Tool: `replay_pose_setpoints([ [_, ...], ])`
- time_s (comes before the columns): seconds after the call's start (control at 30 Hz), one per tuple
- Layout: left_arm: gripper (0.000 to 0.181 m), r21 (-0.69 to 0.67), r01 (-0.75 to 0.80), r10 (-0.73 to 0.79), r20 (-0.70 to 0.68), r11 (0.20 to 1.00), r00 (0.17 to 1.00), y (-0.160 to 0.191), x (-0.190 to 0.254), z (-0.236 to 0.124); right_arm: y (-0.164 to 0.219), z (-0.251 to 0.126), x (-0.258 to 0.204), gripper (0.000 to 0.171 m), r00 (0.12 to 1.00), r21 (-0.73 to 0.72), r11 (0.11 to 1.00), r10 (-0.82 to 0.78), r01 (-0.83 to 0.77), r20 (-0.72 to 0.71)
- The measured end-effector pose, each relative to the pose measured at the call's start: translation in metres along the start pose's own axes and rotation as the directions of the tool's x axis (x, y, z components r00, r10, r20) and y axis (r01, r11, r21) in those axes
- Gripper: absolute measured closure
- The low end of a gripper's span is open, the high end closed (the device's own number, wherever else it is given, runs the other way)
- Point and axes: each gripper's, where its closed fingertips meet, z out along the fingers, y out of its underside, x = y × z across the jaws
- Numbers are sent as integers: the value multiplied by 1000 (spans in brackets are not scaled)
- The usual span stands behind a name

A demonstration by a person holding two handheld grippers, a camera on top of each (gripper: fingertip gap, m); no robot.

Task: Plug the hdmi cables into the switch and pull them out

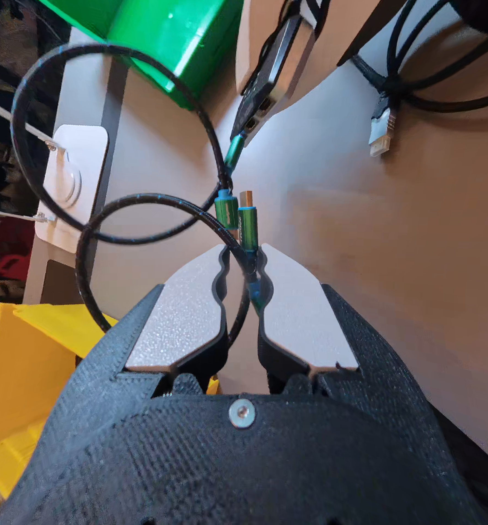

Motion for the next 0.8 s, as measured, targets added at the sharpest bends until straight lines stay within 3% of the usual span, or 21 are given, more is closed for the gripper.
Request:
replay_pose_setpoints([
  [0.27,163,-42,-78,74,-85,996,994,-10,32,48,-7,8,-28,149,990,-25,995,-97,100,101],
  [0.5,165,16,-99,100,-100,995,990,-16,34,41,-10,5,-34,149,986,24,998,-64,61,153],
  [0.67,166,59,16,-5,-194,998,981,-17,39,38,-9,6,-36,149,984,11,995,-101,100,147],
  [0.8,166,27,13,-7,-212,1000,977,-13,43,39,-7,9,-41,149,980,-8,993,-118,121,158],
])
